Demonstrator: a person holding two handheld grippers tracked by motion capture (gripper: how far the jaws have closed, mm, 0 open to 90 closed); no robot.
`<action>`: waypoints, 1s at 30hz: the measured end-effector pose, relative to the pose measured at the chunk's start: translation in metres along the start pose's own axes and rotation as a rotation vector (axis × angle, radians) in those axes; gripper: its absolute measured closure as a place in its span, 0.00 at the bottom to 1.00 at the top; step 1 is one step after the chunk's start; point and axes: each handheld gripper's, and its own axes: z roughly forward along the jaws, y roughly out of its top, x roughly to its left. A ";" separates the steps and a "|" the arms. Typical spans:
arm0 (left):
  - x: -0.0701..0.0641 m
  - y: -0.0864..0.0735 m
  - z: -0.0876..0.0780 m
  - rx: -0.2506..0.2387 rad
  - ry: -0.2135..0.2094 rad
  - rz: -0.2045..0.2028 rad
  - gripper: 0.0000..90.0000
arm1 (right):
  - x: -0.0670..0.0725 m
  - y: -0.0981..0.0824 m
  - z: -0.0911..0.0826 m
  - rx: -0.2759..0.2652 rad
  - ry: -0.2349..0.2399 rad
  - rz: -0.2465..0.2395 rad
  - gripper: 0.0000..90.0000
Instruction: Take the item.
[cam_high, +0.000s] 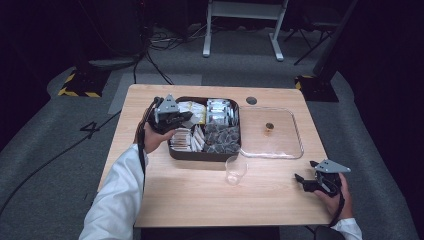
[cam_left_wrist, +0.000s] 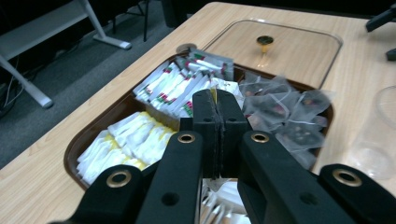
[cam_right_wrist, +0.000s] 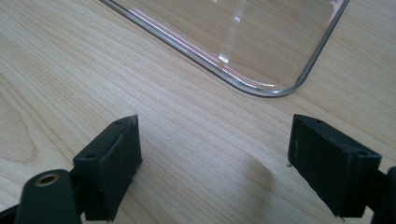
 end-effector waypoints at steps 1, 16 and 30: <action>-0.003 0.001 -0.001 0.000 -0.006 0.008 0.99 | 0.000 0.000 0.000 0.001 0.000 0.001 0.19; -0.051 0.013 0.000 -0.039 -0.129 0.069 0.99 | 0.000 0.000 0.000 0.001 0.000 0.001 0.19; -0.089 0.021 0.021 -0.039 -0.267 0.117 0.99 | 0.000 0.000 0.000 0.000 -0.001 0.000 0.19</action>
